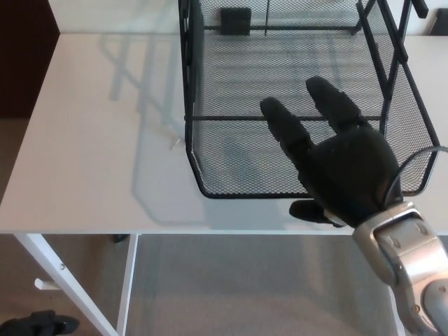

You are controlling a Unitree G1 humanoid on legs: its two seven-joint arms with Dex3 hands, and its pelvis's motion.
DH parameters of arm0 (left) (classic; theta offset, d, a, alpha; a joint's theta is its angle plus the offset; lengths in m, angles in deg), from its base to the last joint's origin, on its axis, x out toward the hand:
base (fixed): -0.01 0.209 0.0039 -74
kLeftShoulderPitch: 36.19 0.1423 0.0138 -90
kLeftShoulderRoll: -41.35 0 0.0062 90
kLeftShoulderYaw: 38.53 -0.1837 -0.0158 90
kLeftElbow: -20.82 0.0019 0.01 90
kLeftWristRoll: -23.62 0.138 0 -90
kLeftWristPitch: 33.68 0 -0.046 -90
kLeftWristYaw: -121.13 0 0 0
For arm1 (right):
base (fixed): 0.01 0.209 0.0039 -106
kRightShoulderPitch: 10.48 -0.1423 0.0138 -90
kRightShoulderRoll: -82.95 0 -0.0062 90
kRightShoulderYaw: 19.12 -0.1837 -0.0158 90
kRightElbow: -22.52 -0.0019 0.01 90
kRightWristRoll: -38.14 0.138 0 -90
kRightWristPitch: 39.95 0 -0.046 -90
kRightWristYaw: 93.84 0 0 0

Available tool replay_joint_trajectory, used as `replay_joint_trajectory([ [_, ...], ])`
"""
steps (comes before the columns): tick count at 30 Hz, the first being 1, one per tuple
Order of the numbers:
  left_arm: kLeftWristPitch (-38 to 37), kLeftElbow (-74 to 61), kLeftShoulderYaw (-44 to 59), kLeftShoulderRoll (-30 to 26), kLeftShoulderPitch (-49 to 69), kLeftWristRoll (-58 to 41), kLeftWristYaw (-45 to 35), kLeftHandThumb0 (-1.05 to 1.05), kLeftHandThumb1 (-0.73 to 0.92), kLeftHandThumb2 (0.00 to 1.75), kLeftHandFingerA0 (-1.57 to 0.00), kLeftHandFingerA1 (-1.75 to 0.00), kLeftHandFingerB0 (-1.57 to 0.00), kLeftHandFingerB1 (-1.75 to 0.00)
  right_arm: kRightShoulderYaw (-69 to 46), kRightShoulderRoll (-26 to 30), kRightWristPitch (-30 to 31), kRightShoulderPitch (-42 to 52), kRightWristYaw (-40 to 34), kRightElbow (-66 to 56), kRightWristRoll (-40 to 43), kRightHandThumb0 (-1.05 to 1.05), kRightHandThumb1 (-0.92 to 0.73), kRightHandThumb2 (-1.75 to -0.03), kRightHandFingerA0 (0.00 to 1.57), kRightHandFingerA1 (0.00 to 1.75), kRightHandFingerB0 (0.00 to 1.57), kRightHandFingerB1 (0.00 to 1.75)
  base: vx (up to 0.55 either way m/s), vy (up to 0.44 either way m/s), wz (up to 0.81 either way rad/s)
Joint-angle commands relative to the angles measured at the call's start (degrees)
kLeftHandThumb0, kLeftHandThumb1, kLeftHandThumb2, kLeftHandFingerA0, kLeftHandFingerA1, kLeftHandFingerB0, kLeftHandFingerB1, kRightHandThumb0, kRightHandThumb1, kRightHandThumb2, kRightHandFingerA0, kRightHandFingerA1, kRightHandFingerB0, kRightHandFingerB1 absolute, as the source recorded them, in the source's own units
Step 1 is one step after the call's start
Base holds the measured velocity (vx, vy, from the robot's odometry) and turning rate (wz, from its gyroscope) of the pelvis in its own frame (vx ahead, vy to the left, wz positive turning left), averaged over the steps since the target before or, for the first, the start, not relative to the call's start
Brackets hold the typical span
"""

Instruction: The robot walk towards a table in front and then pushes a layer of a file tray back to its original position using its right hand

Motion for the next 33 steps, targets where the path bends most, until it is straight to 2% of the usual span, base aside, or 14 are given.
replay_joint_trajectory([
  [1,0.99,0.0,0.21,-0.54,-0.15,0.27,-0.31,-0.29,0.69,0.61,-0.49,-0.42,-0.34,-0.36,1.2,-0.07,3.52,-4.39,2.57,4.62,-1.77,-0.95,-0.6,-0.96,0.0,0.01,0.0,0.0,0.0,0.0,0.0],
  [5,0.34,0.16,0.1,-0.55,-0.2,0.35,-0.26,-0.28,0.68,0.61,-0.5,-0.42,-0.34,-0.36,2.35,-0.62,5.05,-7.86,2.35,9.68,-1.34,-0.95,-0.6,-0.97,0.0,0.01,0.0,0.0,0.0,0.0,0.0],
  [10,-0.36,0.45,-0.02,-0.7,0.0,0.52,-0.13,-0.27,0.68,0.61,-0.49,-0.42,-0.34,-0.36,3.35,-1.64,6.04,-11.14,2.47,14.62,0.08,-0.9,-0.55,-0.9,0.0,0.0,0.0,0.0,0.0,0.0,0.0],
  [18,0.09,-0.15,-0.05,-0.67,0.09,0.5,-0.19,-0.28,0.69,0.61,-0.5,-0.42,-0.34,-0.36,5.3,-2.43,8.12,-16.63,2.9,21.14,0.19,-0.97,-0.62,-1.0,0.0,0.02,0.0,0.0,0.0,0.0,0.0],
  [33,-0.34,-0.5,-0.28,-0.93,0.07,0.86,-0.12,-0.28,0.69,0.61,-0.51,-0.42,-0.33,-0.36,6.91,-4.48,9.25,-21.59,2.53,22.38,3.08,-0.9,-0.57,-0.9,0.0,0.0,0.0,0.0,0.0,0.0,0.0],
])
